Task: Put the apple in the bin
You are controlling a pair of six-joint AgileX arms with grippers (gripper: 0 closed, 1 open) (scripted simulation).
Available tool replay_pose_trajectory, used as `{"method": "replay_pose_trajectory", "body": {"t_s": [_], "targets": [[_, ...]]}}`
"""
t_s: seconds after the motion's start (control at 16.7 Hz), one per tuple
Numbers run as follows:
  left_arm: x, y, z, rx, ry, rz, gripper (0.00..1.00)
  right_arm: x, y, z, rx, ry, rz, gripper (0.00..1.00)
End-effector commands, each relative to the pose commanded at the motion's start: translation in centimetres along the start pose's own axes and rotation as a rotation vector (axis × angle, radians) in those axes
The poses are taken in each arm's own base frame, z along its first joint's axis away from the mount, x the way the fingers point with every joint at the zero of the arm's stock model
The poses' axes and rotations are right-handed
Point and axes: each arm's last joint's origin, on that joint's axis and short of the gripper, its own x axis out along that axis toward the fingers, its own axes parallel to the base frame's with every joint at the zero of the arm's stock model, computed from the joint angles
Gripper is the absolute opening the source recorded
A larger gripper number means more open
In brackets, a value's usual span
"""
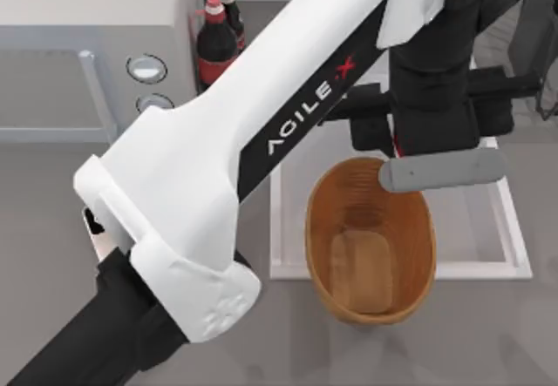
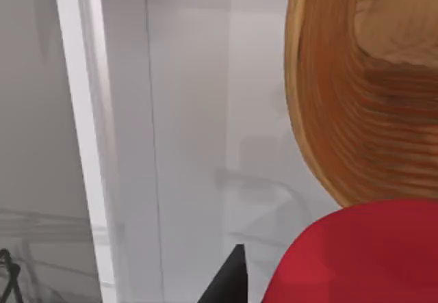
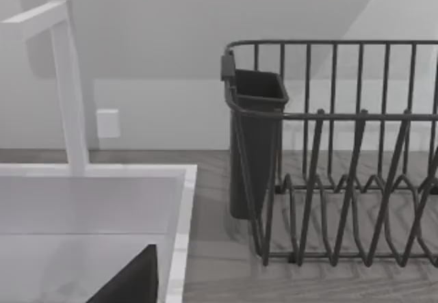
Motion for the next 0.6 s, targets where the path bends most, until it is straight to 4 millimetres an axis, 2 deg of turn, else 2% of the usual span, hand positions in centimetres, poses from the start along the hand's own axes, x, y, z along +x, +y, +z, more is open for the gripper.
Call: {"method": "replay_pose_trajectory", "body": {"t_s": [0.36, 0.42, 0.6], "targets": [[0.3, 0.5, 0.4, 0.032, -0.002, -0.004, 0.00, 0.0, 0.0, 0.0, 0.000, 0.000, 0.000, 1.00], [0.0, 2.1, -0.5, 0.028, 0.144, 0.199, 0.00, 0.0, 0.0, 0.0, 0.000, 0.000, 0.000, 1.00], [-0.1, 1.9, -0.9, 0.014, 0.147, 0.196, 0.00, 0.0, 0.0, 0.0, 0.000, 0.000, 0.000, 1.00]]}}
